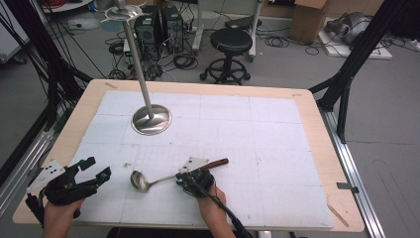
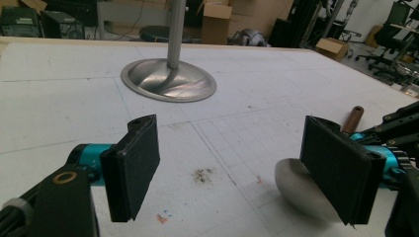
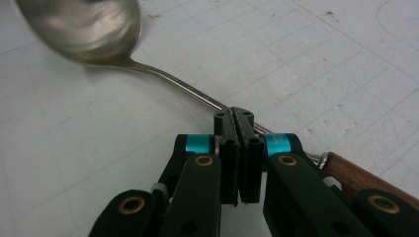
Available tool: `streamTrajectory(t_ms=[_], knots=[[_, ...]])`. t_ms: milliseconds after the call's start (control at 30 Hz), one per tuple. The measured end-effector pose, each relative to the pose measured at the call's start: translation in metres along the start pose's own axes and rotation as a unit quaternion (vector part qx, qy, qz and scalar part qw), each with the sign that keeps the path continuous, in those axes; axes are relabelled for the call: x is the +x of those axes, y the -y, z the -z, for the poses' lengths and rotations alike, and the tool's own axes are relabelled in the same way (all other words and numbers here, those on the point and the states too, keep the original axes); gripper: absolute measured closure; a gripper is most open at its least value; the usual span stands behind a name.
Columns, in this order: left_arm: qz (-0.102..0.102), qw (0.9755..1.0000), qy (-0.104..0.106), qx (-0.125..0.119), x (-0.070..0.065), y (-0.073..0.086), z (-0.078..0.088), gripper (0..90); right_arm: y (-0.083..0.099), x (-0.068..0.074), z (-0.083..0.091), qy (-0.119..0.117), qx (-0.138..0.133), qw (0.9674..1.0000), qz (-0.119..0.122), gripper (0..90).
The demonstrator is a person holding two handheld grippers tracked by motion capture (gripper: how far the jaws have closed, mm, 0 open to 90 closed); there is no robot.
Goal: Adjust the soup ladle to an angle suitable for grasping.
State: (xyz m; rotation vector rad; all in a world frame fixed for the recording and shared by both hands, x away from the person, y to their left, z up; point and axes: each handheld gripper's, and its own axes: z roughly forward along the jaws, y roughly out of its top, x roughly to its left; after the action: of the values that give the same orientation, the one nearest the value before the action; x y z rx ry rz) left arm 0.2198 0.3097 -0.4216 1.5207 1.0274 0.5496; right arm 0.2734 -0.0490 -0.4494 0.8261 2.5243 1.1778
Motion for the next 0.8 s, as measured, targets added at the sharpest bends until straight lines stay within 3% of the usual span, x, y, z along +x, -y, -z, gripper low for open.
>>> streamTrajectory(t_ms=[167, 300, 367, 467, 567, 600, 633, 700, 800], knots=[[0.0, 1.0, 0.0, -0.001, 0.0, 0.0, 0.0, 23.5, -0.003, 0.001, -0.003, 0.013, -0.003, 0.9999, 0.001, 89.1], [0.002, 1.0, -0.001, -0.003, 0.001, 0.0, 0.001, 23.4, -0.003, -0.001, -0.002, 0.01, 0.0, 0.9999, -0.001, 86.5], [0.003, 1.0, -0.002, -0.001, 0.001, 0.0, 0.001, 23.5, -0.003, -0.008, 0.008, 0.012, -0.013, 0.9998, -0.009, 86.5], [0.003, 1.0, -0.002, -0.003, 0.002, 0.0, 0.001, 23.5, -0.001, -0.027, 0.028, 0.039, -0.039, 0.998, -0.032, 86.8], [0.003, 1.0, -0.002, -0.002, 0.001, 0.0, 0.001, 23.5, 0.006, -0.051, 0.048, 0.091, -0.047, 0.9934, -0.051, 88.3], [0.003, 1.0, -0.002, -0.002, 0.001, 0.0, 0.001, 23.5, 0.012, -0.068, 0.059, 0.133, -0.045, 0.9876, -0.071, 89.0], [0.003, 1.0, -0.002, -0.003, 0.001, 0.0, 0.001, 23.5, 0.012, -0.068, 0.059, 0.133, -0.045, 0.9876, -0.071, 89.0], [0.003, 1.0, -0.002, -0.003, 0.001, 0.0, 0.001, 23.4, 0.019, -0.084, 0.066, 0.169, -0.04, 0.9808, -0.09, 89.1], [0.003, 1.0, -0.003, -0.002, 0.001, 0.0, 0.001, 23.5, 0.027, -0.102, 0.069, 0.197, -0.027, 0.9733, -0.115, 89.1]])
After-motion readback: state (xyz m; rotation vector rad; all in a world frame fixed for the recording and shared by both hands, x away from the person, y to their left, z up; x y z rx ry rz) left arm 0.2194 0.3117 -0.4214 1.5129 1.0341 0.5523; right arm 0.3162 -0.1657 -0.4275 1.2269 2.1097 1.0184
